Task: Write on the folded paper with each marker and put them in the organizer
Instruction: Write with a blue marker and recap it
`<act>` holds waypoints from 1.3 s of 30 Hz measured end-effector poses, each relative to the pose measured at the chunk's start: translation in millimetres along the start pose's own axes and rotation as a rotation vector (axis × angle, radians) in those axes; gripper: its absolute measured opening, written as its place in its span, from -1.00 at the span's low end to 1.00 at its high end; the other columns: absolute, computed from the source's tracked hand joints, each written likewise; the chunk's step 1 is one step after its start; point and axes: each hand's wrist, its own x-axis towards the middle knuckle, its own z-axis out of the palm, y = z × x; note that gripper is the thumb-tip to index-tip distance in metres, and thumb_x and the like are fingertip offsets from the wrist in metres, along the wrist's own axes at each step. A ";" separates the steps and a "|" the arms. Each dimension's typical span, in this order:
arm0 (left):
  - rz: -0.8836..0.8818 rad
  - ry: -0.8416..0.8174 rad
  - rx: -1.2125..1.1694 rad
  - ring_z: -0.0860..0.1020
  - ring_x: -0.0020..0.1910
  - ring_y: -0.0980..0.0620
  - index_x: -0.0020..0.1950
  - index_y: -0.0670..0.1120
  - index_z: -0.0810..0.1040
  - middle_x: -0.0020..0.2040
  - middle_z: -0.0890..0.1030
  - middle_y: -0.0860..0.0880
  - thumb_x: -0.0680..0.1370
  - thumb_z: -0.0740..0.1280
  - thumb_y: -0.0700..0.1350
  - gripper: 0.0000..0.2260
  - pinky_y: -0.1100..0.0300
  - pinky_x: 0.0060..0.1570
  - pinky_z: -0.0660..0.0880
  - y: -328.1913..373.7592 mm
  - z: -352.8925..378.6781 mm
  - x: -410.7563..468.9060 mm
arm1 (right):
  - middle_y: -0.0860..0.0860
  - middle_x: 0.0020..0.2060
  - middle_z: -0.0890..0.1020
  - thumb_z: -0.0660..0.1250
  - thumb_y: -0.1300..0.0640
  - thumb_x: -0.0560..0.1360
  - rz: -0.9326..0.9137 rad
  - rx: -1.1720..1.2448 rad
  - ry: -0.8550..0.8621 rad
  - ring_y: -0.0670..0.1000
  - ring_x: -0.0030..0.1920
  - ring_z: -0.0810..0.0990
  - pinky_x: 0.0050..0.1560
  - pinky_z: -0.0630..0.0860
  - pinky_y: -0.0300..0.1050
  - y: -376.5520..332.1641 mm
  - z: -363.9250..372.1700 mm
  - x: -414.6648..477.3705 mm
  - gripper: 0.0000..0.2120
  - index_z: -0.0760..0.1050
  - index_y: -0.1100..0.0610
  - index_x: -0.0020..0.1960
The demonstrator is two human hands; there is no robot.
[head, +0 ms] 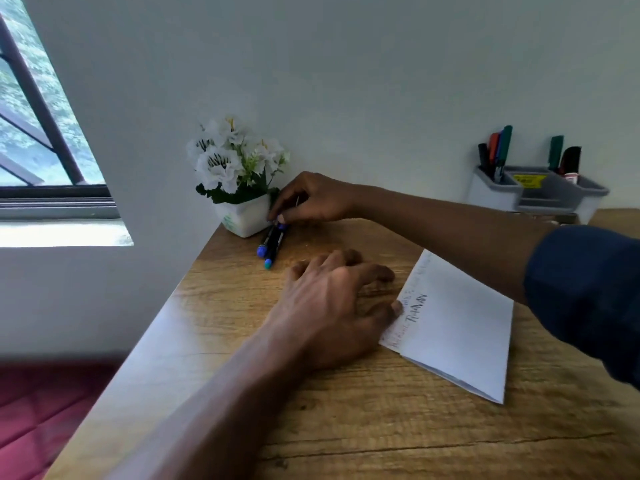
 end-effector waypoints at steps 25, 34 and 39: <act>-0.005 -0.008 0.027 0.21 0.54 -0.06 0.45 0.33 0.34 0.58 0.26 0.04 0.51 0.18 0.39 -0.49 -0.21 0.43 0.11 1.0 -1.6 -2.7 | -0.08 -0.15 0.61 0.47 0.14 0.50 -0.062 -0.638 -0.191 -0.09 -0.19 0.55 -0.25 0.40 -0.19 -39.5 -10.9 -12.2 -0.66 0.61 -0.07 0.25; 0.016 -0.009 0.031 0.20 0.55 -0.06 0.45 0.33 0.34 0.58 0.26 0.04 0.51 0.19 0.40 -0.48 -0.22 0.43 0.12 -0.8 0.5 -2.2 | 0.02 -0.05 0.68 0.38 0.05 0.56 -0.116 -0.872 -0.056 0.10 0.00 0.62 -0.12 0.45 -0.06 -55.2 -25.5 -32.7 -0.80 0.56 -0.05 0.18; 0.014 -0.019 0.019 0.21 0.55 -0.05 0.45 0.32 0.36 0.58 0.27 0.05 0.51 0.20 0.40 -0.48 -0.25 0.47 0.11 -1.6 -3.5 -2.2 | -0.08 -0.24 0.68 0.47 0.11 0.51 -0.096 -0.373 0.377 0.03 -0.21 0.68 -0.19 0.57 -0.05 -51.9 -45.5 -104.4 -0.89 0.58 0.05 0.01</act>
